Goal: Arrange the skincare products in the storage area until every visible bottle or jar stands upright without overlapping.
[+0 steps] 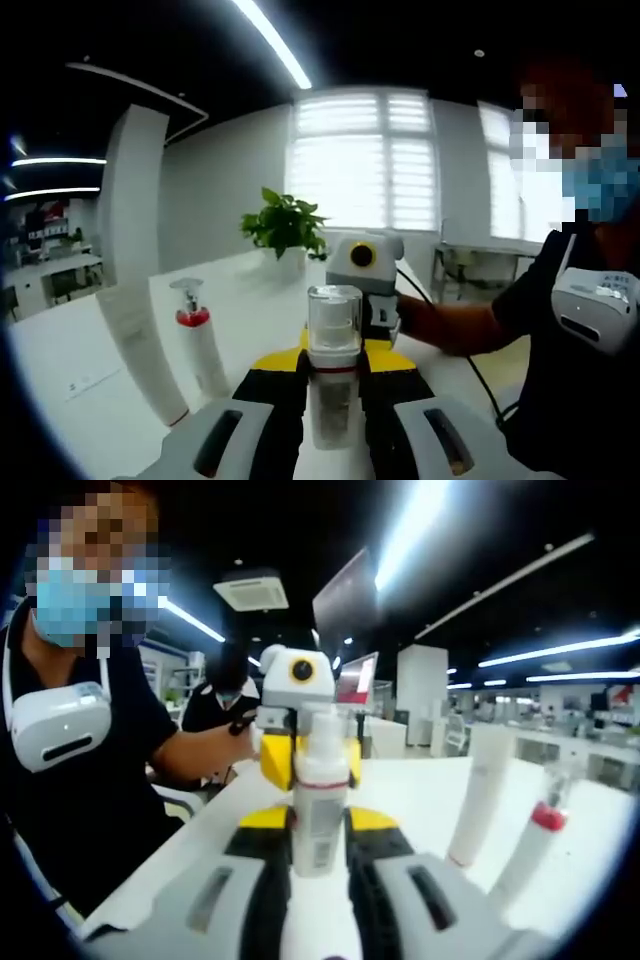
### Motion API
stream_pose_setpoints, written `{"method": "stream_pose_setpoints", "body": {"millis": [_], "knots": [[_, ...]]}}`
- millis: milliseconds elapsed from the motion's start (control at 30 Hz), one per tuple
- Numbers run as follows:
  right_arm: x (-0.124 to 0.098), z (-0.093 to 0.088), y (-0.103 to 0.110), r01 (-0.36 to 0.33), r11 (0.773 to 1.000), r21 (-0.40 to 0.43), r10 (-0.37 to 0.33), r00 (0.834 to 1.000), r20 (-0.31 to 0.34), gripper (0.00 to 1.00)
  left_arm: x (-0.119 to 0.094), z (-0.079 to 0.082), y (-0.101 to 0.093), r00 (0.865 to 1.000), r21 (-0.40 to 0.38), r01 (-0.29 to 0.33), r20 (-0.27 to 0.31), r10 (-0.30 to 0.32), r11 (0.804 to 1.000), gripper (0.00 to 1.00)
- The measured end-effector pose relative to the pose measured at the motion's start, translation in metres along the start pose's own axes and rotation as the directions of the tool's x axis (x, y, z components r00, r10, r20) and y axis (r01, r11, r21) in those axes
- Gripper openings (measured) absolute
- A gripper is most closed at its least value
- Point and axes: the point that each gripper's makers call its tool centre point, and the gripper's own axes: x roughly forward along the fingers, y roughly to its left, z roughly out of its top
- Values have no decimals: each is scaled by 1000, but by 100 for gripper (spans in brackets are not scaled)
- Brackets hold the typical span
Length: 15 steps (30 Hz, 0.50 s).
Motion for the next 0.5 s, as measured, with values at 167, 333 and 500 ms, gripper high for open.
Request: {"method": "stream_pose_setpoints", "body": {"millis": [167,333,500], "knots": [[-4,-5,-8,32,999,1,-32,999,-7,18,6,-3,7,1000,-24,0,11,0,1000,20],[-8,-8,-17,79,997,-6,-79,997,-12,18,13,-3,17,999,-56,-12,29,14,998,21],[-16,-11,-30,135,991,-7,-135,991,-16,18,20,-3,28,998,-89,-25,56,30,996,21]]}}
